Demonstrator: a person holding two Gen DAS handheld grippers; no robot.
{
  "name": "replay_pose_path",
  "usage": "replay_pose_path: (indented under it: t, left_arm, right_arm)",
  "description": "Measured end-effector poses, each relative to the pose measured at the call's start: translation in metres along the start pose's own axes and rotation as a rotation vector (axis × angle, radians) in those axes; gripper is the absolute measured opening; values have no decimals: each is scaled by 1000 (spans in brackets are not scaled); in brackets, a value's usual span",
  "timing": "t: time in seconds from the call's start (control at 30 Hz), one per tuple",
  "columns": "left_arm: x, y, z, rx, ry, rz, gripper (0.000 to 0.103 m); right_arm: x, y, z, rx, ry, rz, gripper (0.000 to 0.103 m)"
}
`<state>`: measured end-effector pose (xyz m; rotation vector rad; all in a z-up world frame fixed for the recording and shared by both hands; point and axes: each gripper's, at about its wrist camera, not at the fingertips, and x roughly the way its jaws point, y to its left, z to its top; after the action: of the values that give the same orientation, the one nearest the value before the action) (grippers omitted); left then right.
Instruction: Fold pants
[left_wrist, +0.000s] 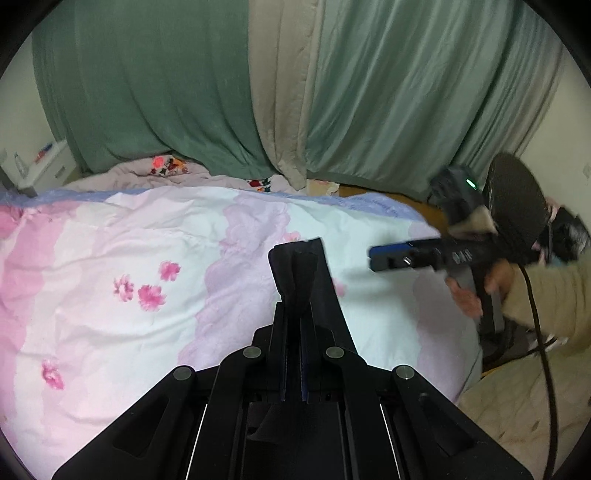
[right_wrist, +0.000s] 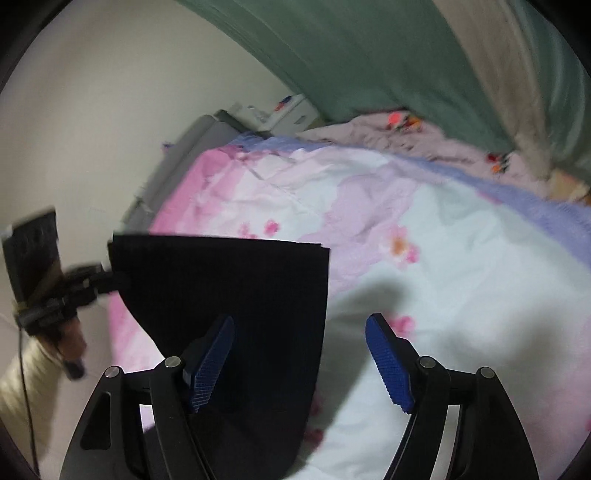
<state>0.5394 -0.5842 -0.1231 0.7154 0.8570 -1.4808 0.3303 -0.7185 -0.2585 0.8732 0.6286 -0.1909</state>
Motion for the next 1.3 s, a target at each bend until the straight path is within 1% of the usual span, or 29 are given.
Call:
replay_pose_path:
  t: [0.03, 0.07, 0.13, 0.23, 0.33, 0.37, 0.4, 0.47, 0.5, 0.53, 0.6, 0.67, 0.73, 0.83, 0.93, 1.0, 1.07, 1.1, 1.13, 1.17, 1.2, 1.27, 1.3]
  left_arm:
    - [2, 2, -3, -5, 14, 2, 7]
    - [5, 6, -6, -23, 35, -1, 7]
    - [10, 13, -12, -44, 59, 4, 7]
    - [15, 22, -20, -68, 86, 3, 7]
    - [25, 35, -31, -85, 135, 32, 7]
    - [32, 47, -37, -118, 159, 50, 7]
    - [38, 57, -40, -143, 170, 64, 7]
    - [48, 82, -52, -212, 186, 103, 7]
    - [53, 92, -58, -244, 194, 111, 7]
    - [58, 104, -65, -283, 207, 123, 7]
    - [69, 124, -81, -339, 239, 149, 7]
    - [80, 141, -98, -394, 271, 176, 7]
    - [86, 151, -112, -437, 288, 187, 7]
    - [93, 165, -131, -500, 286, 196, 8]
    - [97, 171, -141, -532, 281, 198, 8]
    - [100, 172, -144, -544, 279, 204, 8]
    - [101, 172, -145, -557, 274, 210, 8]
    - [100, 171, -146, -560, 270, 213, 8]
    - [98, 170, -147, -558, 266, 213, 8]
    - [94, 167, -147, -556, 255, 208, 8]
    - [92, 165, -145, -555, 242, 200, 8]
    - [78, 158, -137, -543, 189, 181, 8]
    - [69, 152, -133, -530, 153, 169, 8]
  right_arm:
    - [10, -6, 3, 15, 18, 39, 75]
    - [18, -5, 5, 8, 40, 57, 75]
    - [38, -1, 10, -20, 84, 42, 75]
    - [66, 6, 17, -59, 121, 91, 75]
    - [96, 0, 25, -31, 159, 149, 75]
    - [109, -3, 28, -26, 174, 144, 75]
    - [116, -2, 29, -29, 185, 137, 75]
    - [145, -1, 31, -35, 232, 121, 75]
    - [155, 0, 31, -37, 247, 124, 75]
    - [163, 1, 30, -43, 258, 128, 75]
    - [189, 5, 30, -71, 295, 103, 75]
    - [210, 8, 29, -94, 323, 91, 72]
    - [231, 12, 29, -105, 354, 96, 64]
    - [254, 18, 28, -110, 382, 112, 60]
    - [275, 21, 27, -116, 404, 94, 57]
    - [289, 18, 27, -84, 411, 88, 55]
    - [300, 16, 27, -16, 412, 101, 43]
    - [302, 16, 26, 4, 416, 102, 34]
    - [306, 17, 25, 23, 421, 101, 30]
    - [306, 19, 23, 26, 416, 82, 25]
    - [303, 19, 22, 31, 411, 71, 13]
    - [286, 20, 24, 52, 372, 95, 13]
    - [265, 24, 27, 58, 324, 116, 13]
